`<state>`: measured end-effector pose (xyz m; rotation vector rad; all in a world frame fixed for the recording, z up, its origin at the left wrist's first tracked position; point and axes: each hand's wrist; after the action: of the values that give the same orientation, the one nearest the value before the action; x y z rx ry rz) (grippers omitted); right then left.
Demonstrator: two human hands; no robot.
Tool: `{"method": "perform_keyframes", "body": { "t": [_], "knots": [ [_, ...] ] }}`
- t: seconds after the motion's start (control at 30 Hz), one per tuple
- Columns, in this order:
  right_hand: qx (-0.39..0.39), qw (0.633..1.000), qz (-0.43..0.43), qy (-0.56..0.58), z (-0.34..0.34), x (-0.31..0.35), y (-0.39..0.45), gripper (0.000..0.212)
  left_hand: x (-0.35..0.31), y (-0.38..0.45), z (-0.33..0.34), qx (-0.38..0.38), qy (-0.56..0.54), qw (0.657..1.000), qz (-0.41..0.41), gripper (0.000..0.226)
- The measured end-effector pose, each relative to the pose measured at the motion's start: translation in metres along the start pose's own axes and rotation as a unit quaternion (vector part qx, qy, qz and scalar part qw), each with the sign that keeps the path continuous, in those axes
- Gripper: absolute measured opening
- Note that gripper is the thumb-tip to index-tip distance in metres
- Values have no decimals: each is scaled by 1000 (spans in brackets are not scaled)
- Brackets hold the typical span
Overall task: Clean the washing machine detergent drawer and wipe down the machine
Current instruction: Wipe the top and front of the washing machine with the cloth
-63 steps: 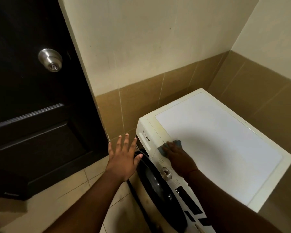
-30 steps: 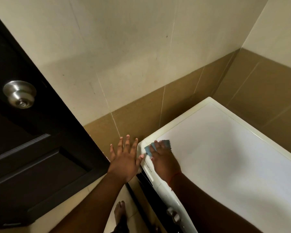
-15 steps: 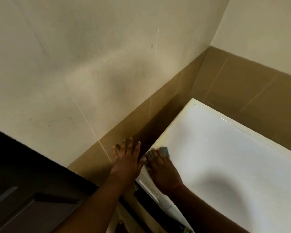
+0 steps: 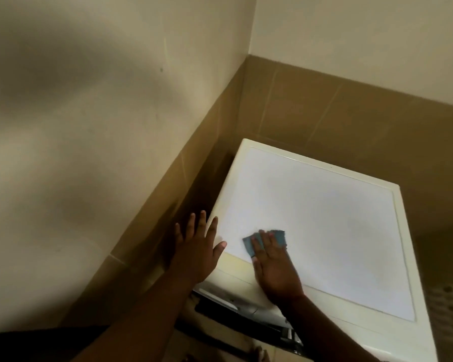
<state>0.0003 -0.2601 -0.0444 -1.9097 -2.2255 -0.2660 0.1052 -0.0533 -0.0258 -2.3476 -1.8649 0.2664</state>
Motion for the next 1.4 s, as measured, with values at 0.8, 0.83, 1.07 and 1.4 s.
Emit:
{"method": "perform_keyframes", "body": {
  "t": [0.8,0.83,1.07,1.4],
  "knots": [
    [54,996,-56,-39,-30,-111,-59,73,-136,-45,-9,-12,21,999,-30,79],
    [55,993,-93,-42,-31,-122,-61,72,-138,-48,-9,-7,18,999,-40,78],
    [53,990,-121,-44,-35,-143,-57,70,-141,-71,-10,-8,-3,997,-76,73],
    [17,999,-26,-13,-45,-148,-37,61,-129,-67,-9,-13,-16,997,-80,71]
  ]
}}
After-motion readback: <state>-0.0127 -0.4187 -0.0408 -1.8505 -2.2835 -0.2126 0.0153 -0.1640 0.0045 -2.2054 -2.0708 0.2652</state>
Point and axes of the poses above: each hand's wrist, its own y-axis towards the middle knuckle, its own z-axis out of the palm, x = y × z, and after that the axes turned 14 degrees about -z, right-handed
